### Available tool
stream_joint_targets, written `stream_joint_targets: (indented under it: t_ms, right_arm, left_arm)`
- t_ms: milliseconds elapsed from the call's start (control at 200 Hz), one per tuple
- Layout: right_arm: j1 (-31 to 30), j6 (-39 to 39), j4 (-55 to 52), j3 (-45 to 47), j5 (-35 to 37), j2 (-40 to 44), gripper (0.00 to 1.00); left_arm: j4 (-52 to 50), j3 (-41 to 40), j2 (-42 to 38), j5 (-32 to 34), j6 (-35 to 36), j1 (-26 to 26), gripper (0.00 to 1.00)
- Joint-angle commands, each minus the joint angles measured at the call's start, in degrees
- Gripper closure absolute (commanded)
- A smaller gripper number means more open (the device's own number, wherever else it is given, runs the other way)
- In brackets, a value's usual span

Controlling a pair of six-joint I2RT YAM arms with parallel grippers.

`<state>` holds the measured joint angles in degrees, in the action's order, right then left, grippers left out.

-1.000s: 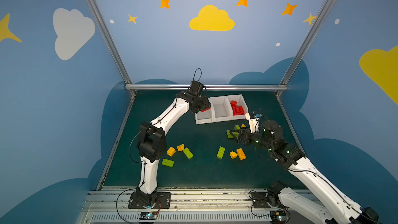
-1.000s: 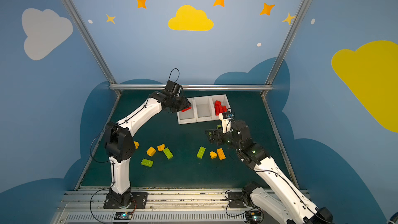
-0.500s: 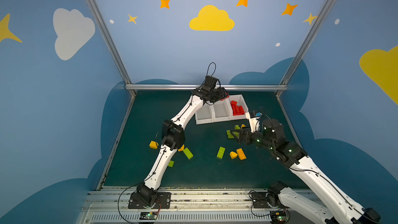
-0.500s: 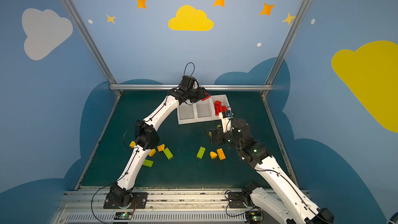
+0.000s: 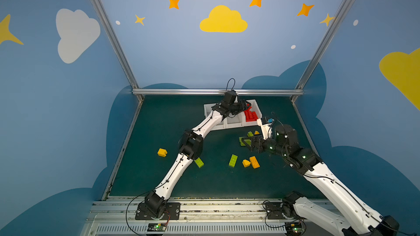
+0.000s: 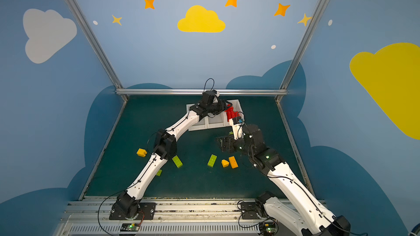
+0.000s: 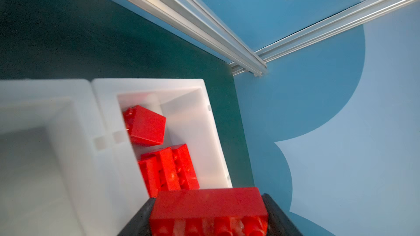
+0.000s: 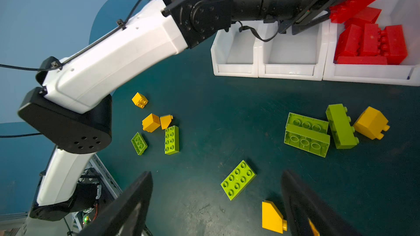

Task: Sort the legos into containers by color
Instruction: Place the lego in the container, then pick up the lego from the center of the table.

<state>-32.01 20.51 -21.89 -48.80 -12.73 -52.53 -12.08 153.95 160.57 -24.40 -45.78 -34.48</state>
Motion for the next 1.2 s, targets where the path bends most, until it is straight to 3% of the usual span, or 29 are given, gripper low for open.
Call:
stream_joint_targets:
  t_ms: [0, 430, 701, 921, 1196]
  right_arm:
    - [0.2, -0.2, -0.9, -0.5, -1.0, 0.7, 0.14]
    - [0.4, 0.0, -1.8, -0.2, -1.1, 2.1, 0.14]
    - [0.9, 0.3, -3.0, -0.5, 0.5, 2.5, 0.14]
    - [2.2, 2.7, -7.9, -2.9, 3.8, -0.9, 0.14]
    - [3.6, 1.9, -14.8, -5.2, 9.8, -8.5, 0.14]
  left_arm:
    - [6.4, 3.1, 1.2, 0.2, -1.9, -0.2, 0.32]
    - [6.3, 4.1, 3.6, 2.4, -3.6, 0.2, 0.3]
    - [4.5, 4.1, 1.2, 2.6, -2.3, 0.8, 0.18]
    - [-3.6, 1.7, -7.8, 4.7, 5.5, 1.2, 0.12]
    - [-9.8, -15.1, -26.8, 9.9, 11.5, 1.3, 0.11]
